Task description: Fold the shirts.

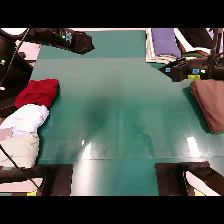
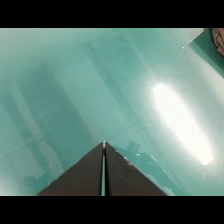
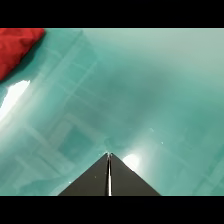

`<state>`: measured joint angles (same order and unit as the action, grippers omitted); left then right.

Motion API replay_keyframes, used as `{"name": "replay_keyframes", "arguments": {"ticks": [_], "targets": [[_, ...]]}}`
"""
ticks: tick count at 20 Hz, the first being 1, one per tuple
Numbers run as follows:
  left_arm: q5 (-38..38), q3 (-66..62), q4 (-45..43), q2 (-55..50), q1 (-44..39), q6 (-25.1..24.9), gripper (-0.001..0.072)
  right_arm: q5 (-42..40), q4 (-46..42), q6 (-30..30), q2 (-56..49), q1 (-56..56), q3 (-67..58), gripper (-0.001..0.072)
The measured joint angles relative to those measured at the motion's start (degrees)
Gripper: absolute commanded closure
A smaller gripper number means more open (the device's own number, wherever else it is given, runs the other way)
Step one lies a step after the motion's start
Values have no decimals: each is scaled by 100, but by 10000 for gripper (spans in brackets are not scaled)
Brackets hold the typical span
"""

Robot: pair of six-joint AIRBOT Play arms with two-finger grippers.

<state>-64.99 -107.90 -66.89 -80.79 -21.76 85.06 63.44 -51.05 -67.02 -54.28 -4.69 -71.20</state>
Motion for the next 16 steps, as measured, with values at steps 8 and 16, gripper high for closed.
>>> {"name": "replay_keyframes", "arguments": {"ticks": [8, 16], "targets": [[0, 0, 0, 0, 0, 2, 680, -46, 0, -2, 0, -28, 0, 691], [319, 0, -118, 0, 37, -52, 192, -44, 0, -2, 0, -28, 0, 691]]}}
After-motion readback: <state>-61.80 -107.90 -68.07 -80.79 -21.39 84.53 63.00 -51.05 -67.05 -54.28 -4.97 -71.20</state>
